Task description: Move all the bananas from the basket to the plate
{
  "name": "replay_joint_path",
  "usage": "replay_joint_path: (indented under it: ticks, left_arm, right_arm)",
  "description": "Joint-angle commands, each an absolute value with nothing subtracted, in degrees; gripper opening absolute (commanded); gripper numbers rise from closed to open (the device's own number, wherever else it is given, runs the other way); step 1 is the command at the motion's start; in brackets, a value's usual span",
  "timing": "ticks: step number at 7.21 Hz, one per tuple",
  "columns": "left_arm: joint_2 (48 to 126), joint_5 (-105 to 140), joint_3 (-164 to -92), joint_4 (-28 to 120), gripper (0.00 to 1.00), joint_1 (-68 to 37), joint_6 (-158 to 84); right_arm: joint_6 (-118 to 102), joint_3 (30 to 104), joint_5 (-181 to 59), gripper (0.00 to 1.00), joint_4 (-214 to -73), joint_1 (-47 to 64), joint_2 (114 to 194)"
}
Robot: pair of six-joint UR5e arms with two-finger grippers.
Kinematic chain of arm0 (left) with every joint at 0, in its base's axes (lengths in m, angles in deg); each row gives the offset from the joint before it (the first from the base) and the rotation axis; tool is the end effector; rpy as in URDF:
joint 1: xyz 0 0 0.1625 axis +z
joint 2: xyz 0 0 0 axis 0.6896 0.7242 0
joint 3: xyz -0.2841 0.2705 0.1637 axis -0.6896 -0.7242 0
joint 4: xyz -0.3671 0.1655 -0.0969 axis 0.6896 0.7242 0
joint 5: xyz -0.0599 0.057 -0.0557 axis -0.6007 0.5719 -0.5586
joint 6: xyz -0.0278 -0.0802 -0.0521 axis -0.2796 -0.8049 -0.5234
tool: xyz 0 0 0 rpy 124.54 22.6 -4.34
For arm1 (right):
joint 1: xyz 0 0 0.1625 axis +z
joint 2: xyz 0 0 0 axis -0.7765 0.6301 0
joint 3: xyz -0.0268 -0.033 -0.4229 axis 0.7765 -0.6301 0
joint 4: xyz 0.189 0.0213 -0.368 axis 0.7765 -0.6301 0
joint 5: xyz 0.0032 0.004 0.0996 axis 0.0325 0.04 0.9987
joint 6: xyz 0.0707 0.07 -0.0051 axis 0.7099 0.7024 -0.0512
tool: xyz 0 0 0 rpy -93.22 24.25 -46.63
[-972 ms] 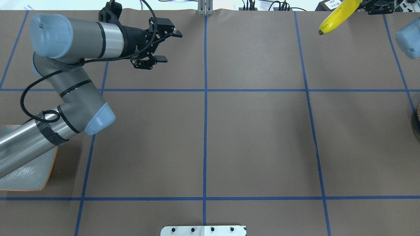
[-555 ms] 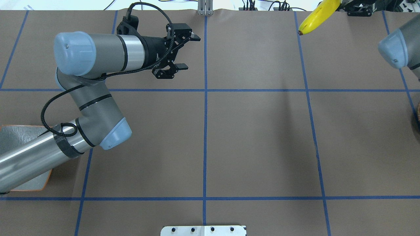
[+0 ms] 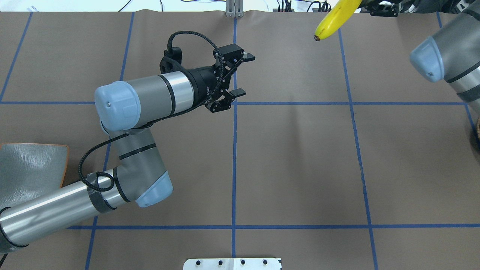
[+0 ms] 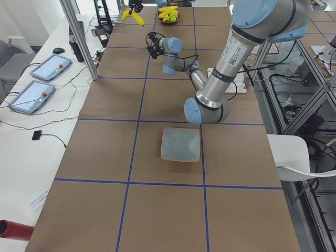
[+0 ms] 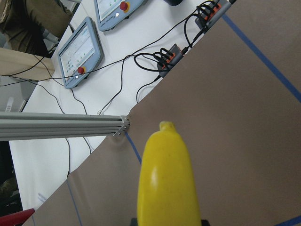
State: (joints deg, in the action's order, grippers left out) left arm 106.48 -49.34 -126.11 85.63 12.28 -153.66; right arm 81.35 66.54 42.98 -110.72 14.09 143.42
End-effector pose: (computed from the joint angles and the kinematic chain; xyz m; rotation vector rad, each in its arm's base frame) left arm 0.4829 -0.4530 0.1282 -0.1494 1.9133 -0.9058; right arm -0.2043 -0.6133 0.2284 0.0703 -1.4613 0.7186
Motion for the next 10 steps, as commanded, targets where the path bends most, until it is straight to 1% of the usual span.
replay_joint_path:
  ticks: [1,3,6,8,10]
  left_arm:
    - [105.76,-48.15,-125.99,86.72,1.00,12.40,-156.43]
    - [105.58,-46.40,-125.99,88.54,1.00,11.09,-163.50]
    - [105.41,-41.13,-125.20,90.32,1.00,9.07,-172.22]
    - [105.41,-38.57,-123.89,90.32,1.00,8.88,-173.22]
    - [105.50,-37.69,-123.53,90.32,1.00,8.97,-173.22]
  right_arm:
    - [86.99,67.28,30.83,0.00,-105.78,7.28,142.10]
    - [92.52,67.20,25.95,0.00,-102.08,4.44,142.09]
    - [95.96,67.19,17.25,0.00,-101.97,0.22,141.40]
    - [103.76,67.28,15.03,0.00,-102.23,-1.63,140.43]
    - [104.42,66.85,14.85,0.00,-102.67,-2.86,140.34]
